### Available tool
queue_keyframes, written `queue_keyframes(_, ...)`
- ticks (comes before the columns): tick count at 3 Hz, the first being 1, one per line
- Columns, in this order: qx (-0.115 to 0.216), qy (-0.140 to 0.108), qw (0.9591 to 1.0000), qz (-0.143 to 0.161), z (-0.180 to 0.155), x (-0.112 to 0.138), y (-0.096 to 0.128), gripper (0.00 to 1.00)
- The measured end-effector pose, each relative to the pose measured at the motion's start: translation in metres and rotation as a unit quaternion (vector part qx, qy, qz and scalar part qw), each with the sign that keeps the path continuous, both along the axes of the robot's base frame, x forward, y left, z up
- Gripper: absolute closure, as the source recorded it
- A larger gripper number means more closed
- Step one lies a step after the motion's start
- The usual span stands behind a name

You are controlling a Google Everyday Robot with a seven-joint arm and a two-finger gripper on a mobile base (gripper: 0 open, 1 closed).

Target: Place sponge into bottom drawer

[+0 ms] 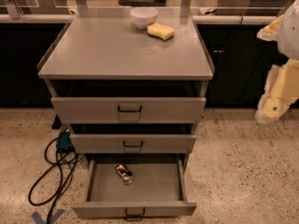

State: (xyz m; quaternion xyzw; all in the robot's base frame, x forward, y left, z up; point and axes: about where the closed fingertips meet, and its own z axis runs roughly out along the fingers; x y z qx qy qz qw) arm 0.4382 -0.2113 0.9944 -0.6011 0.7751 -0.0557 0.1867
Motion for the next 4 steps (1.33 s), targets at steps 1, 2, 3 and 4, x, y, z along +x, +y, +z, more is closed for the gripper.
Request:
queue_keyframes(1, 0.0, 0.0, 1.0, 0.0, 0.0, 0.0, 0.0, 0.0)
queue_keyframes(2, 0.001, -0.011, 0.9999, 0.01, 0.007, 0.011, 0.004, 0.0)
queue_keyframes(3, -0.002, -0.01, 0.9996, 0.026, 0.013, 0.044, 0.014, 0.0)
queue_keyframes(4, -0.008, -0.013, 0.9986, 0.05, 0.025, 0.097, 0.039, 0.0)
